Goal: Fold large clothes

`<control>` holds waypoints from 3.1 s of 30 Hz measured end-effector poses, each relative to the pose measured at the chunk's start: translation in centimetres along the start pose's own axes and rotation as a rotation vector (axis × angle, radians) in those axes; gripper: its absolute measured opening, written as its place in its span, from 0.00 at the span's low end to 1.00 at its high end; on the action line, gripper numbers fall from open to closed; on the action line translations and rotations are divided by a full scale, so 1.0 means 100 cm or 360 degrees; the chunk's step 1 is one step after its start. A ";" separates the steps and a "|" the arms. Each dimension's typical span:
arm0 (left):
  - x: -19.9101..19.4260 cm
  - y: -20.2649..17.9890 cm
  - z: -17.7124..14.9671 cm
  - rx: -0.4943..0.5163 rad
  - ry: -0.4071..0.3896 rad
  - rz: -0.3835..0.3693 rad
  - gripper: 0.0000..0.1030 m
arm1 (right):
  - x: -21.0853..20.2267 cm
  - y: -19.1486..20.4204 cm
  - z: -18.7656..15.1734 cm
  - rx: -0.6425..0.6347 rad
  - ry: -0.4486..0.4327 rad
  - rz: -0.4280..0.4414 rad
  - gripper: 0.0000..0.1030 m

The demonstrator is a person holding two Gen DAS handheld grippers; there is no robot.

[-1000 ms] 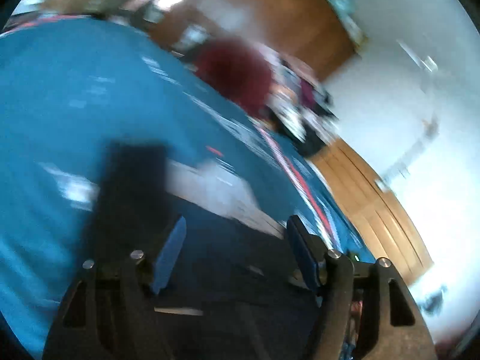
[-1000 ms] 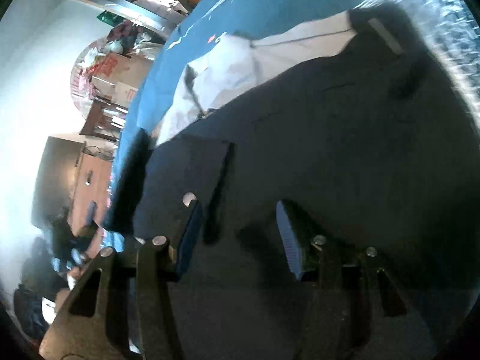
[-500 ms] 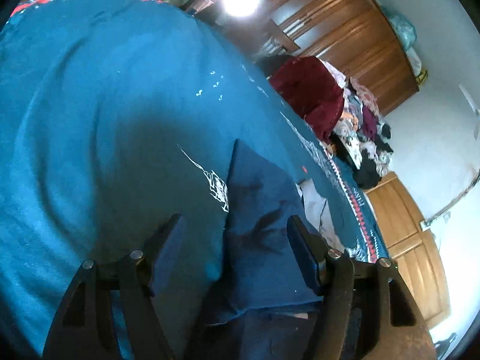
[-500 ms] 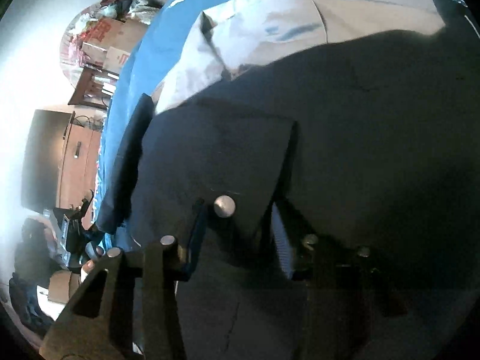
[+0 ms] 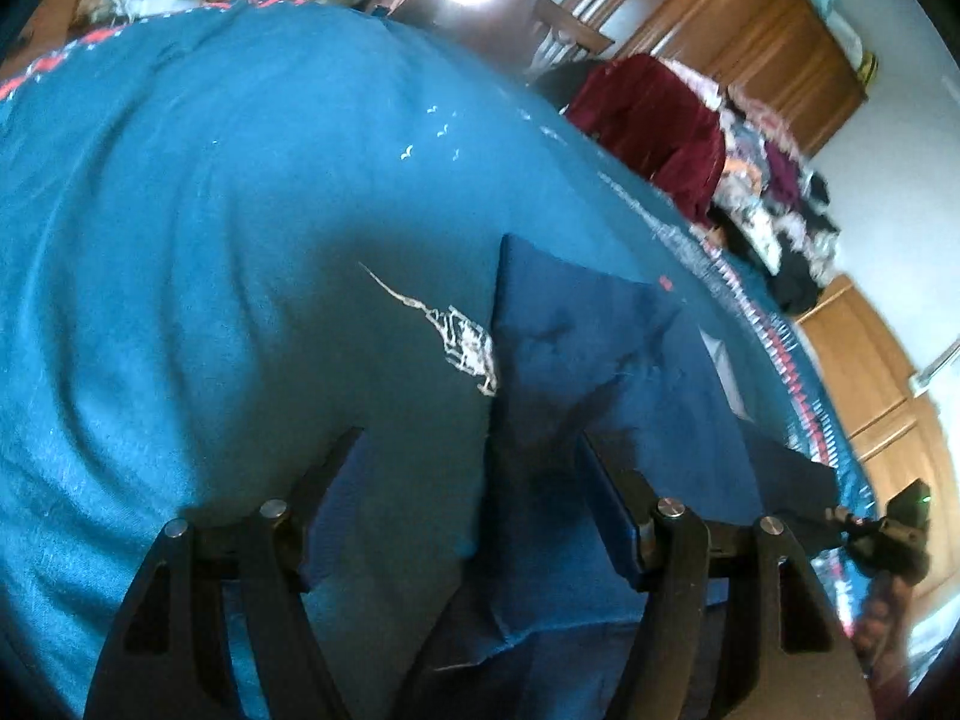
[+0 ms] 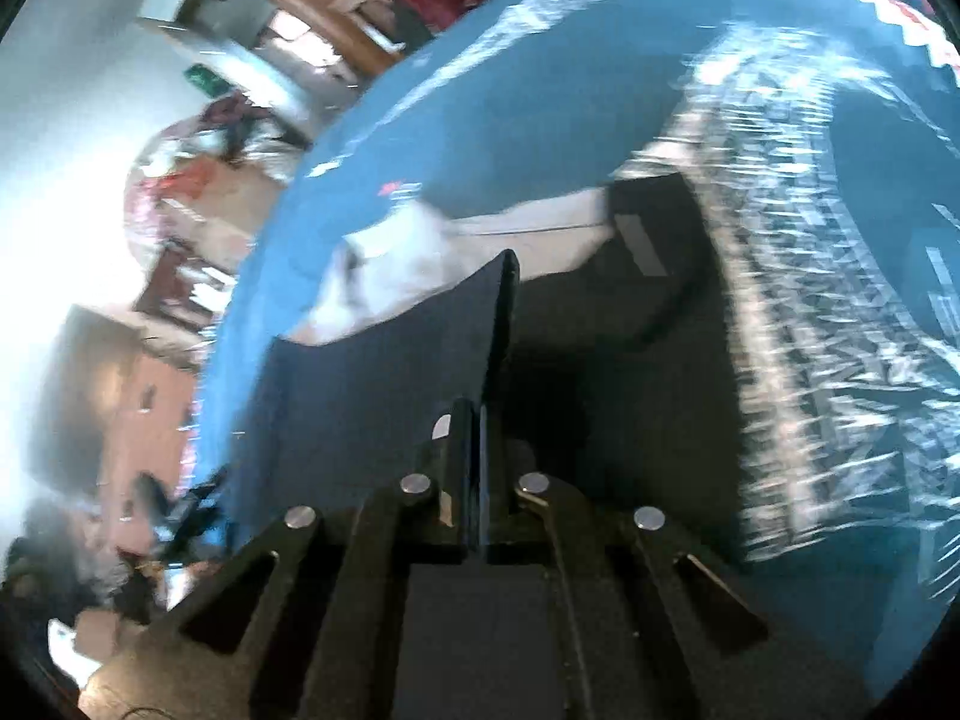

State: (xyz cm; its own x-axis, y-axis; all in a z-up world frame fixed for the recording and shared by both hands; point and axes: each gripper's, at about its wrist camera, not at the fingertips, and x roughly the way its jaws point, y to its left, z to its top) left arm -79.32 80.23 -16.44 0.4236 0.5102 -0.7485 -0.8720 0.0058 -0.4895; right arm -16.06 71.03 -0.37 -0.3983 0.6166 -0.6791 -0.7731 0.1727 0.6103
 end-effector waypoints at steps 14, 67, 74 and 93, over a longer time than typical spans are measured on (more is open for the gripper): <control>-0.016 -0.018 -0.005 0.0172 0.0107 0.0136 0.74 | -0.009 -0.001 -0.012 -0.0270 -0.0078 -0.0208 0.13; -0.214 0.052 -0.202 0.0286 0.0636 -0.0379 0.40 | -0.119 -0.072 -0.271 0.0017 0.0523 0.0104 0.39; -0.216 0.043 -0.204 0.0330 0.0651 -0.0419 0.46 | -0.122 -0.073 -0.273 0.0002 0.0525 0.0114 0.41; -0.245 -0.010 -0.112 -0.0291 0.0138 -0.1094 0.05 | -0.212 0.022 -0.156 -0.0020 0.0000 0.0693 0.00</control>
State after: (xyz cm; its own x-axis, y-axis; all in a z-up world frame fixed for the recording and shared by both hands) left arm -86.06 58.08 -2.64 0.8868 0.3727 -0.2731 -0.3491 0.1530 -0.9245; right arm -17.03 46.36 8.98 -0.6887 0.6296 -0.3596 -0.5391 -0.1130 0.8346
